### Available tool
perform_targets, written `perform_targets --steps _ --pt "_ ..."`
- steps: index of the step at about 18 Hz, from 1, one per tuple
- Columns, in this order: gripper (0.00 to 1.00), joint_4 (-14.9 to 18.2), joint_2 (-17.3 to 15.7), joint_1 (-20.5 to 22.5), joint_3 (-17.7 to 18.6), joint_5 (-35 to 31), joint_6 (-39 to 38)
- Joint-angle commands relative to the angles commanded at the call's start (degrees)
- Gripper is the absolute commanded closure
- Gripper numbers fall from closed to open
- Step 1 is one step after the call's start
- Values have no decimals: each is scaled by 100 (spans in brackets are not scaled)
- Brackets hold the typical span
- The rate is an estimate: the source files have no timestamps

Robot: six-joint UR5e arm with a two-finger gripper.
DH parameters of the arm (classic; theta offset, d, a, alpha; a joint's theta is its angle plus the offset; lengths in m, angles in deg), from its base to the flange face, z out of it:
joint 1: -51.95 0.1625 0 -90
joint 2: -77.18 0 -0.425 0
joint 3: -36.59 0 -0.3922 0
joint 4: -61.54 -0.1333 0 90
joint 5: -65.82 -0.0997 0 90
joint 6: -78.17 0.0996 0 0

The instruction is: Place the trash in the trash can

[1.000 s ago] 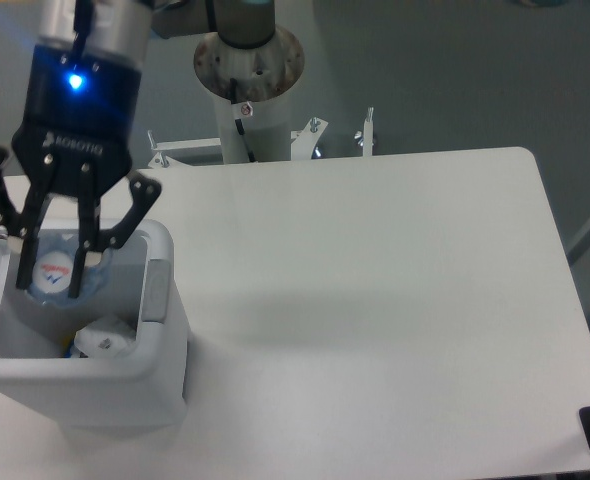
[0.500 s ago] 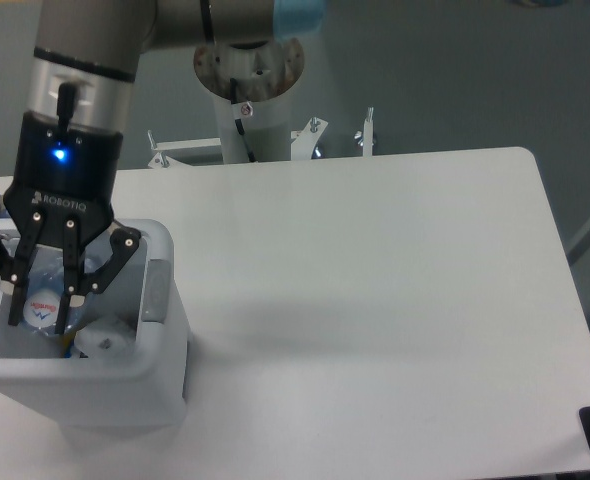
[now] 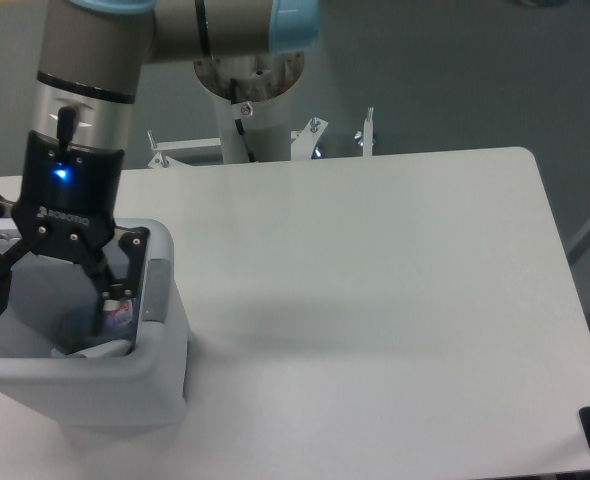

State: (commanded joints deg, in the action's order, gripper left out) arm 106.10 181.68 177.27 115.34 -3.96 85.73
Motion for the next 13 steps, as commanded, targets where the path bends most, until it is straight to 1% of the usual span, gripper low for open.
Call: perform_targets --steps 3,5,6,9,11,12,13 --pt "0 18 -26 457 17 -9 70" --pt "0 18 -26 712 53 -227 298" --pt "0 26 -35 800 70 -498 412" --pt "0 202 -123 880 53 -1877 816" --pt "0 368 -175 915 88 -2091 1264" --pt "0 465 -272 1011 88 -2101 1518" --pt "0 640 -351 1151 97 -2092 1747"
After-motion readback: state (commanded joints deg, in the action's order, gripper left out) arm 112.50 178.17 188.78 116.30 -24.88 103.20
